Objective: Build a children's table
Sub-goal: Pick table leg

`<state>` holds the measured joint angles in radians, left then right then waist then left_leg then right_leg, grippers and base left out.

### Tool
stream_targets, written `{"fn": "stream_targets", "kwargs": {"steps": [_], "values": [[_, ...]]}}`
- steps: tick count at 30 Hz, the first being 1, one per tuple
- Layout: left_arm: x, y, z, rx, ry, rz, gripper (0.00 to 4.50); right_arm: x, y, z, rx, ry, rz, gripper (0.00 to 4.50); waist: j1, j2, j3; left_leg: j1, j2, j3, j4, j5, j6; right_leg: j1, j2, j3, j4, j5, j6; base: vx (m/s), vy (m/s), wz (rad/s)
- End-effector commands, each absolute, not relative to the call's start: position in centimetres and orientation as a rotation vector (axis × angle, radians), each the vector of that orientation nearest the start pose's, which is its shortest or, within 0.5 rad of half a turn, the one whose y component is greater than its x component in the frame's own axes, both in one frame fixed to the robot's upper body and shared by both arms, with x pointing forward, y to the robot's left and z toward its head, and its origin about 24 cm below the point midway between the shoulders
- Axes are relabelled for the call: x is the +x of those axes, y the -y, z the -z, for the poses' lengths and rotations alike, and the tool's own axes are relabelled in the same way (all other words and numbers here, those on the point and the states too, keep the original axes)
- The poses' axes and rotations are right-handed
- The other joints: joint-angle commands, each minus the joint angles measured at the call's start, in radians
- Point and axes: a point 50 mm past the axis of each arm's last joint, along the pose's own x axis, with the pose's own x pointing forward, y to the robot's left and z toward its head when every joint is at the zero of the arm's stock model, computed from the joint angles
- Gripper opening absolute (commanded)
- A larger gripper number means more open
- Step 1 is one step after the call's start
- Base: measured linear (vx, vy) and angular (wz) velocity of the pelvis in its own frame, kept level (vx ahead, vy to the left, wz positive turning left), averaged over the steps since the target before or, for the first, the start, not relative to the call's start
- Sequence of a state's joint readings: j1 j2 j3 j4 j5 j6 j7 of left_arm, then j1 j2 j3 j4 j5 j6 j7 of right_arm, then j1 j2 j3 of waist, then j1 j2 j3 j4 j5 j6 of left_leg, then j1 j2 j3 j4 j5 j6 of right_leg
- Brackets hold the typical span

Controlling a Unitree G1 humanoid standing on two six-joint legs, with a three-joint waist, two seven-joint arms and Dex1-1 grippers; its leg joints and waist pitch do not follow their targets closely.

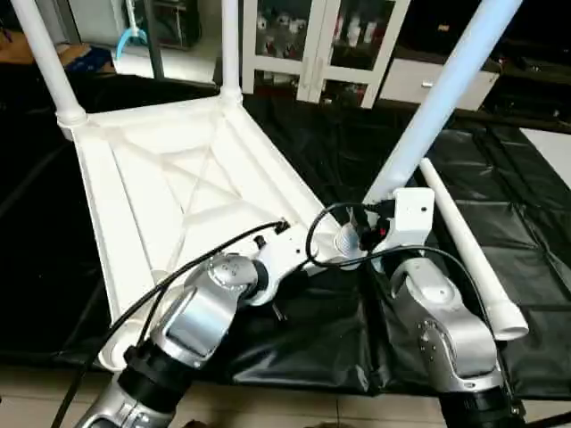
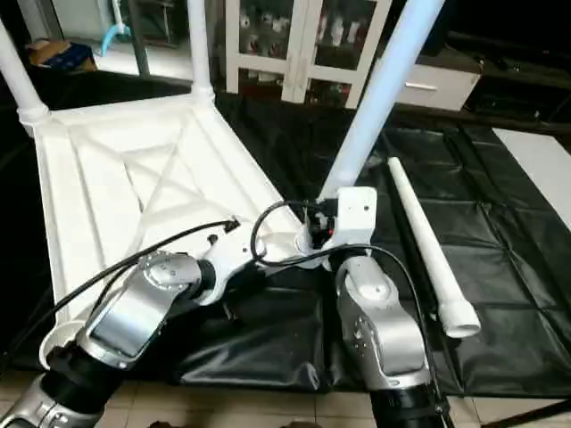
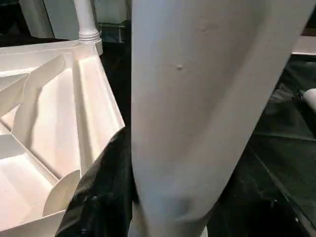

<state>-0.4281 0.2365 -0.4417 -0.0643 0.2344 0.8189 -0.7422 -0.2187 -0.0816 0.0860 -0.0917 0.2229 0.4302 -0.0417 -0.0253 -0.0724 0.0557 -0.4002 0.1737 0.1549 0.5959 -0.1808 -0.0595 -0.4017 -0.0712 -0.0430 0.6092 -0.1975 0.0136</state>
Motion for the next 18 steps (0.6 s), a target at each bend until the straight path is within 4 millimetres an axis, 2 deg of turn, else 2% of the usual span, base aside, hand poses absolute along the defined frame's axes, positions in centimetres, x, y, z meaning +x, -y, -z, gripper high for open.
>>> {"fn": "stream_targets", "kwargs": {"steps": [1,2,9,10,11,14,15,18], "values": [[29.5,-9.6,-8.7,0.613,-0.476,0.758,0.0,27.5,17.0,-2.5,-0.041,-0.419,0.052,1.82,-0.006,0.024,-0.049,0.022,0.052,-0.017,-0.094,-0.347,-0.069,0.023,-0.053,0.044,-0.082,-0.203,-0.114,0.0,0.0,0.0],[29.5,-9.6,-8.8,0.614,-0.476,0.76,0.0,27.6,16.8,-2.5,-0.048,-0.415,0.037,1.82,-0.006,0.026,-0.05,0.023,0.052,-0.014,-0.093,-0.332,-0.065,0.024,-0.053,0.046,-0.08,-0.17,-0.122,0.0,0.0,0.0],[29.4,-9.7,-8.8,0.619,-0.478,0.765,0.0,27.4,16.2,-2.6,-0.038,-0.423,-0.032,1.82,-0.003,0.021,-0.05,0.023,0.051,-0.009,-0.089,-0.312,-0.051,0.028,-0.053,0.047,-0.08,-0.165,-0.125,0.0,0.0,0.0],[29.4,-9.7,-8.8,0.619,-0.478,0.766,0.0,27.3,16.2,-2.6,-0.036,-0.422,-0.034,2.38,-0.002,0.022,-0.051,0.023,0.051,-0.01,-0.089,-0.308,-0.049,0.028,-0.053,0.047,-0.079,-0.166,-0.125,0.0,0.0,0.0],[29.4,-9.8,-8.8,0.62,-0.477,0.767,0.0,27.3,16.1,-2.7,-0.024,-0.42,-0.046,2.52,-0.002,0.021,-0.052,0.023,0.051,-0.009,-0.088,-0.299,-0.048,0.028,-0.053,0.047,-0.078,-0.159,-0.127,0.0,0.0,0.0],[29.4,-9.8,-8.8,0.621,-0.476,0.768,0.0,27.3,16.0,-2.8,-0.021,-0.416,-0.059,2.71,-0.002,0.021,-0.052,0.022,0.05,-0.009,-0.087,-0.283,-0.045,0.033,-0.051,0.046,-0.074,-0.127,-0.136,0.0,0.0,0.0],[29.4,-9.8,-8.8,0.621,-0.476,0.768,0.0,27.3,16.0,-2.8,-0.021,-0.416,-0.059,2.71,-0.003,0.02,-0.051,0.02,0.05,-0.01,-0.089,-0.287,-0.045,0.034,-0.051,0.045,-0.075,-0.136,-0.135,0.0,0.0,0.0],[29.4,-9.8,-8.8,0.622,-0.477,0.771,0.0,27.4,15.8,-3.1,-0.029,-0.407,-0.08,3.0,-0.003,0.021,-0.051,0.025,0.05,-0.007,-0.086,-0.296,-0.043,0.03,-0.052,0.047,-0.079,-0.169,-0.136,0.0,0.0,0.0]]}}
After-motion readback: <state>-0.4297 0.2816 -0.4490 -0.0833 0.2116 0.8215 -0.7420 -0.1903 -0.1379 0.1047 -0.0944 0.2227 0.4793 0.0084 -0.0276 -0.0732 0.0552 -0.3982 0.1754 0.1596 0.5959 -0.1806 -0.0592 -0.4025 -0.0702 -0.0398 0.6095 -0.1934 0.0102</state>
